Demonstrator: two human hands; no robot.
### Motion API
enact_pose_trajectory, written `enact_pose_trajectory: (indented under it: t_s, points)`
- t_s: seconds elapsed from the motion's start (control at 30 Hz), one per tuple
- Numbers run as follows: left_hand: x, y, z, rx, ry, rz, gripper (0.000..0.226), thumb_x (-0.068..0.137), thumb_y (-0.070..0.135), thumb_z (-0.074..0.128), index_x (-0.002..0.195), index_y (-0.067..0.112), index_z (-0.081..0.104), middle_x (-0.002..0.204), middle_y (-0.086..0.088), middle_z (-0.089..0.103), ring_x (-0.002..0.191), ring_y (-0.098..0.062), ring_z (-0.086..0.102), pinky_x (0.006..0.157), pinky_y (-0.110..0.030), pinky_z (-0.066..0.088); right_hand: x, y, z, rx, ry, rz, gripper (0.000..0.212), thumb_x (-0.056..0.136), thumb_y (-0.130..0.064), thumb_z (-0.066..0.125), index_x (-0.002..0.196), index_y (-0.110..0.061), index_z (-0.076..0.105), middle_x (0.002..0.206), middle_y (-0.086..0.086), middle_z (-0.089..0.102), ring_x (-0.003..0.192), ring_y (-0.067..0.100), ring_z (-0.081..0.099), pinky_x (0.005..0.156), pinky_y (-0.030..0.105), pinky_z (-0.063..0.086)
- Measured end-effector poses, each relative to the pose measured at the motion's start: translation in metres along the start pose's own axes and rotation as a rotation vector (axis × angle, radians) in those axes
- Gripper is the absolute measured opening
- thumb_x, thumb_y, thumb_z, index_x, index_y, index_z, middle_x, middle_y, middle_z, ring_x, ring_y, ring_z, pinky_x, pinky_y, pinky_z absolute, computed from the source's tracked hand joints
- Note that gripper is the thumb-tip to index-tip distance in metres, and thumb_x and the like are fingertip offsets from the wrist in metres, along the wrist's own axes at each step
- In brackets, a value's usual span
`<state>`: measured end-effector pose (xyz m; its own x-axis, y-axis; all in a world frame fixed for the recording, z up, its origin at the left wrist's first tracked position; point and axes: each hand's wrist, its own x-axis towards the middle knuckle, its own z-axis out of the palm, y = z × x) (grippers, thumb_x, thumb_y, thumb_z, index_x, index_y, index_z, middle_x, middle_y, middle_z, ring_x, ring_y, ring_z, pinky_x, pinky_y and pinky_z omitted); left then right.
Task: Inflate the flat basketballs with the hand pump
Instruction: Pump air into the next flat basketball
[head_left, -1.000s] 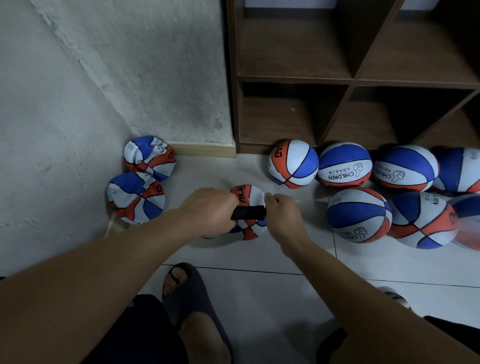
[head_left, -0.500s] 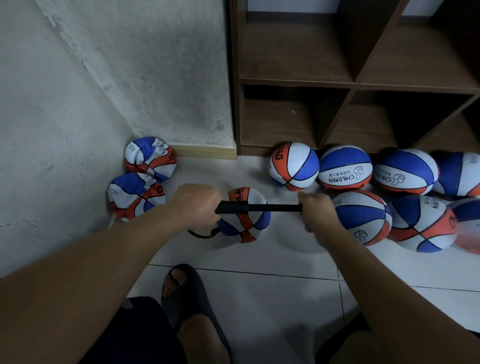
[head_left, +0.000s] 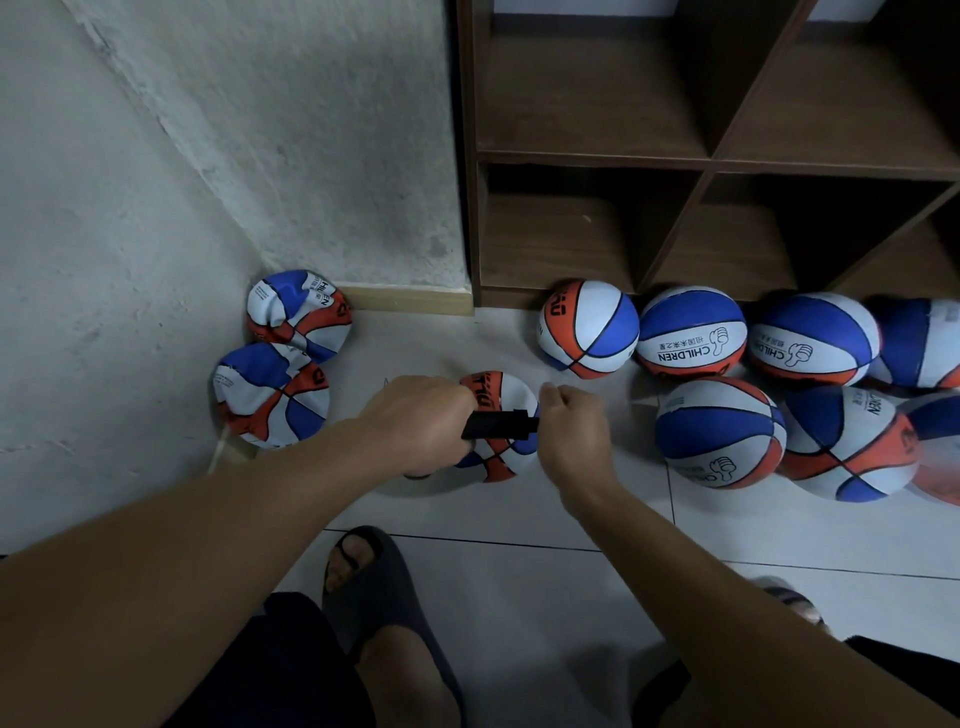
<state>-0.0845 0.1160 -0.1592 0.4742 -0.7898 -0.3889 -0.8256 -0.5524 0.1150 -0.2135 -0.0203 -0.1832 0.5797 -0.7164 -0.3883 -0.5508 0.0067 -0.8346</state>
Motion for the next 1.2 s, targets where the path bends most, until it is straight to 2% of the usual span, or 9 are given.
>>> enact_pose_trajectory:
  t_s: [0.13,0.27,0.47,0.6,0.73,0.87,0.97,1.07,1.2]
  points:
    - [-0.001,-0.002,0.001,-0.003,-0.022,0.028,0.026,0.093,0.026,0.070,0.072,0.024,0.055,0.068,0.001,0.061,0.060,-0.021,0.063,0.050,-0.029,0.038,0.000,0.003,0.008,0.007,-0.080,0.056,0.040,0.112,-0.030,0.048,0.075,-0.015,0.052,0.067,0.004,0.047,0.058,0.015,0.042,0.059,0.036,0.037]
    - [0.001,-0.003,0.002,-0.022,-0.015,0.038,0.017,0.091,0.026,0.068,0.077,0.022,0.061,0.070,0.001,0.064,0.061,-0.021,0.064,0.053,-0.031,0.044,0.003,0.002,0.006,0.014,-0.087,0.063,0.037,0.111,-0.030,0.048,0.077,-0.014,0.052,0.066,0.004,0.045,0.057,0.014,0.040,0.058,0.034,0.036]
    - [0.002,-0.003,0.003,-0.056,-0.009,0.018,0.020,0.090,0.026,0.067,0.073,0.021,0.058,0.069,0.000,0.063,0.059,-0.021,0.063,0.052,-0.031,0.043,0.018,0.003,-0.010,-0.015,-0.182,0.101,0.033,0.108,-0.035,0.052,0.083,-0.014,0.056,0.071,0.008,0.043,0.059,0.018,0.037,0.061,0.039,0.034]
    - [0.001,-0.012,0.001,-0.076,-0.004,-0.045,0.027,0.089,0.028,0.068,0.068,0.026,0.052,0.068,0.003,0.061,0.059,-0.018,0.061,0.051,-0.029,0.038,0.042,0.004,-0.042,0.022,-0.113,0.200,0.019,0.101,-0.027,0.055,0.085,-0.015,0.056,0.068,0.004,0.043,0.056,0.016,0.037,0.049,0.032,0.032]
    - [0.000,-0.017,0.000,-0.038,-0.011,-0.050,0.030,0.091,0.031,0.069,0.070,0.029,0.049,0.073,0.004,0.062,0.065,-0.018,0.064,0.052,-0.029,0.038,0.060,0.010,-0.064,0.081,-0.100,0.324,0.017,0.097,-0.021,0.056,0.082,-0.016,0.051,0.062,0.002,0.040,0.051,0.018,0.032,0.048,0.030,0.028]
    - [-0.001,-0.009,-0.001,-0.011,-0.001,-0.049,0.034,0.093,0.029,0.069,0.069,0.029,0.045,0.072,0.003,0.059,0.063,-0.018,0.061,0.051,-0.029,0.036,0.042,0.007,-0.048,0.019,-0.040,0.208,0.021,0.101,-0.021,0.053,0.080,-0.019,0.056,0.071,0.001,0.048,0.060,0.017,0.044,0.054,0.033,0.038]
    - [-0.001,-0.005,-0.004,-0.008,0.006,-0.064,0.030,0.093,0.029,0.068,0.070,0.025,0.050,0.070,0.003,0.059,0.059,-0.017,0.058,0.050,-0.029,0.034,0.018,-0.002,-0.023,0.009,-0.040,0.087,0.029,0.107,-0.025,0.050,0.080,-0.014,0.055,0.071,0.004,0.045,0.065,0.018,0.042,0.063,0.038,0.037]
    - [-0.003,0.000,-0.004,-0.020,0.007,-0.045,0.027,0.093,0.028,0.068,0.071,0.023,0.054,0.069,0.003,0.060,0.057,-0.016,0.058,0.049,-0.029,0.035,0.002,-0.009,-0.007,-0.006,-0.073,0.023,0.036,0.112,-0.028,0.047,0.079,-0.013,0.051,0.067,0.003,0.042,0.060,0.015,0.039,0.060,0.035,0.035]
    - [-0.003,0.004,-0.003,-0.023,0.007,-0.005,0.018,0.092,0.027,0.070,0.078,0.020,0.062,0.070,0.001,0.062,0.059,-0.018,0.061,0.051,-0.030,0.041,-0.002,-0.010,-0.002,-0.004,-0.104,0.032,0.036,0.112,-0.029,0.046,0.079,-0.014,0.050,0.068,0.003,0.042,0.059,0.014,0.037,0.057,0.033,0.033]
